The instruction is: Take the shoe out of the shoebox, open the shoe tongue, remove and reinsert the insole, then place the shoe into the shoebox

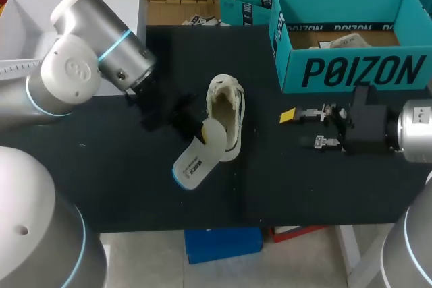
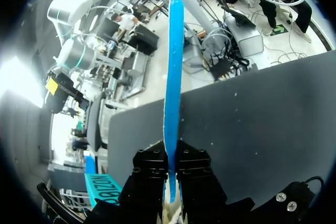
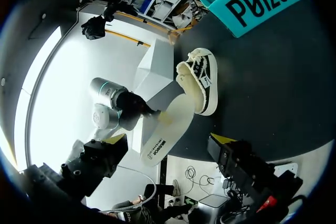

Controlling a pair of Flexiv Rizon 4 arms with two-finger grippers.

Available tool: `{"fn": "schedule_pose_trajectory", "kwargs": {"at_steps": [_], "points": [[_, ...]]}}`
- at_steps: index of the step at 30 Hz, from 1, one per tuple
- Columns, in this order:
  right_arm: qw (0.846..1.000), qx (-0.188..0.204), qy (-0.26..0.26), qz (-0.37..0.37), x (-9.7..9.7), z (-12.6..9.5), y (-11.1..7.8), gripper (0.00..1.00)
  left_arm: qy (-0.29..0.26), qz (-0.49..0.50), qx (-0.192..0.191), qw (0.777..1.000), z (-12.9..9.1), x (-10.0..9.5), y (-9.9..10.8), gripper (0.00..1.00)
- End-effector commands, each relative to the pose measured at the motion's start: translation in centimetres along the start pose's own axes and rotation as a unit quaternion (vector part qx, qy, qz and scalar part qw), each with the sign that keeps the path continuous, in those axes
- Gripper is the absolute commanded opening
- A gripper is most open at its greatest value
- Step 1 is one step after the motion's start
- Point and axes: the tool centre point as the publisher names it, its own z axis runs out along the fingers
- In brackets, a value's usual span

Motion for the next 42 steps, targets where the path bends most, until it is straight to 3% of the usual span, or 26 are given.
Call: {"fn": "schedule_pose_trajectory", "kwargs": {"at_steps": [1,22,42], "points": [[1.0,0.0,-0.001,0.0,0.0,0.0,0.0,1.0,0.004,-0.001,0.002,1.0,0.7,-0.2,1.7,0.0],[1.0,0.0,-0.001,0.0,0.0,0.0,0.0,1.0,0.017,0.013,-0.028,0.999,1.8,0.0,7.2,0.0],[1.0,0.0,-0.001,0.0,0.0,0.0,0.0,1.0,0.015,0.019,-0.056,0.998,2.7,0.0,9.9,0.0]]}}
